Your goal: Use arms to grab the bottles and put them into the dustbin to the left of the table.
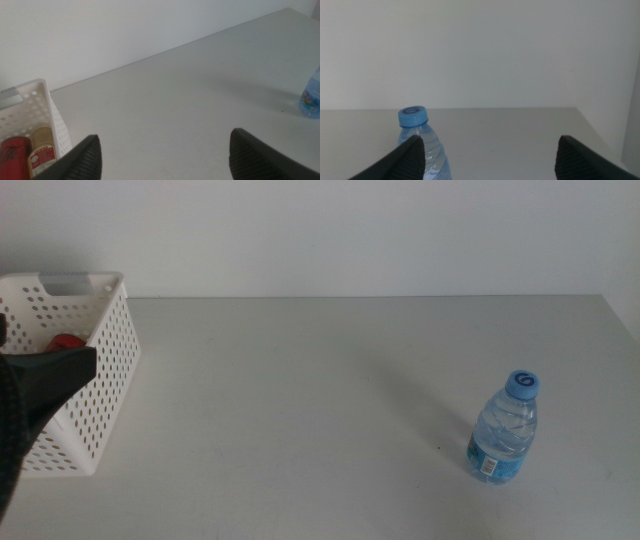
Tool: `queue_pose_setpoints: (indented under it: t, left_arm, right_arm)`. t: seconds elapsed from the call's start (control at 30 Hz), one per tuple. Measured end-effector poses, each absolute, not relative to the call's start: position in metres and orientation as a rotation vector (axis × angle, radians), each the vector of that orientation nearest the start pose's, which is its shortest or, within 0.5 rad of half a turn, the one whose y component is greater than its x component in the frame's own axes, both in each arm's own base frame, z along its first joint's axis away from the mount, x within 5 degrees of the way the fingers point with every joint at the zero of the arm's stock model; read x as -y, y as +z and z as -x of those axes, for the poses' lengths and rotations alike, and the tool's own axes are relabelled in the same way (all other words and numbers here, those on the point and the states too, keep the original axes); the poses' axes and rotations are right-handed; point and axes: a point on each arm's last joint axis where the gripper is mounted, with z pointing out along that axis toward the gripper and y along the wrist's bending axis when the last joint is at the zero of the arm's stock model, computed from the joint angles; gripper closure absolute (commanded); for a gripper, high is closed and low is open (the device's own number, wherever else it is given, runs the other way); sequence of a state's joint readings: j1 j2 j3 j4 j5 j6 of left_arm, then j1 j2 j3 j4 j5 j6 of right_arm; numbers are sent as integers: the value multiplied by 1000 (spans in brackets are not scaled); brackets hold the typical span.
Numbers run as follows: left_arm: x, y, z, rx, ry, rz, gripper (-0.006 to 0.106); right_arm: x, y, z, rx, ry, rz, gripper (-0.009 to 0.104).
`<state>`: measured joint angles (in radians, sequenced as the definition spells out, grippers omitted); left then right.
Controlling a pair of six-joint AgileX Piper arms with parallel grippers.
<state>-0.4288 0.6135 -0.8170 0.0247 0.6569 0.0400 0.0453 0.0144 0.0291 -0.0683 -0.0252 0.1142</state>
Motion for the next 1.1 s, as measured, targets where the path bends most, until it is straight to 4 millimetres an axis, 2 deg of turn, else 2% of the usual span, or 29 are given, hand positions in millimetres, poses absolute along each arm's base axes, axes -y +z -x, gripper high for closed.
queue_pose_setpoints:
  t: [0.17, 0.4, 0.63, 1.1]
  left_arm:
    - [45, 377, -101, -1888, -231, -460, 17]
    - [45, 377, -101, -1888, -231, -460, 17]
    - [45, 377, -101, -1888, -231, -460, 17]
    - [45, 377, -101, -1888, -231, -460, 17]
  right_arm:
    - [-3, 198, -67, -1617, 156, -87, 28]
    - [-5, 190, -80, -1737, 115, -37, 28]
    - [-8, 190, -91, -1742, 98, 43, 28]
    - [-19, 181, -112, -1798, 204, 103, 28]
